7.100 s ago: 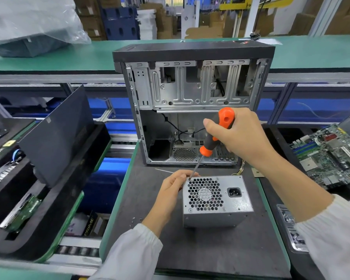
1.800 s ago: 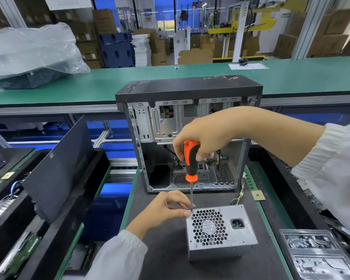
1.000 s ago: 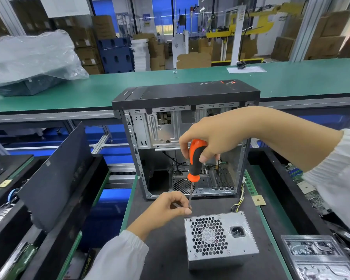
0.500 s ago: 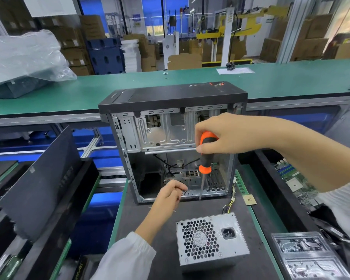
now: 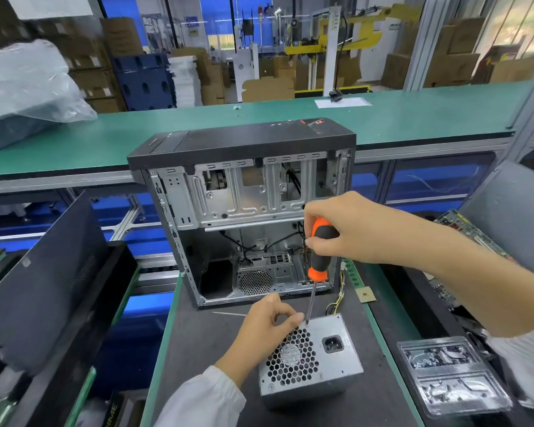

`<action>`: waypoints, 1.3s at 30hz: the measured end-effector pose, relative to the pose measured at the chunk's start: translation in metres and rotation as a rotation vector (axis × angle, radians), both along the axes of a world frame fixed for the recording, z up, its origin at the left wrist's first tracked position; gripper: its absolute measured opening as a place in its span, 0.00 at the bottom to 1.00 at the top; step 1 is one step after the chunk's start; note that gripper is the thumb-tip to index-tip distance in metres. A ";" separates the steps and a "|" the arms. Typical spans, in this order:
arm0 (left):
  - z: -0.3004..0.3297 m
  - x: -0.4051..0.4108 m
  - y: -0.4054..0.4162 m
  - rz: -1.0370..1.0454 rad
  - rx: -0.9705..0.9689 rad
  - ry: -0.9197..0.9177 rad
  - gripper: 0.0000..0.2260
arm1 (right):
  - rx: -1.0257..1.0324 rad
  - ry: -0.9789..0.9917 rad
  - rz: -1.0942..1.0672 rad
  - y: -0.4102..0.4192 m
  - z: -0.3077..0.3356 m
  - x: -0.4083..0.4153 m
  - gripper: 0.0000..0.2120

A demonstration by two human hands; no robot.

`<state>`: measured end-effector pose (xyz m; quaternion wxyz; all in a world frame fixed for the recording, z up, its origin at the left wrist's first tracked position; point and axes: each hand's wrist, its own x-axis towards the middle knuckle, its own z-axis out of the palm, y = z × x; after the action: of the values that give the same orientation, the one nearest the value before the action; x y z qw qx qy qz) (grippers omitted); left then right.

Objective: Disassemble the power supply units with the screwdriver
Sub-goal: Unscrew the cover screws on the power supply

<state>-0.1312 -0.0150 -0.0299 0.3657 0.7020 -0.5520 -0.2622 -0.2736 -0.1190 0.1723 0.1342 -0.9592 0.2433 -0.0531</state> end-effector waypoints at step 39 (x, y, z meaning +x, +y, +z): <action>0.000 -0.004 0.003 0.051 -0.057 0.002 0.09 | -0.576 0.202 0.020 0.029 -0.012 0.007 0.26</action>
<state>-0.1356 -0.0123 -0.0299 0.3925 0.7051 -0.5407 -0.2375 -0.2662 -0.0898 0.1603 -0.1678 -0.9605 0.2208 -0.0230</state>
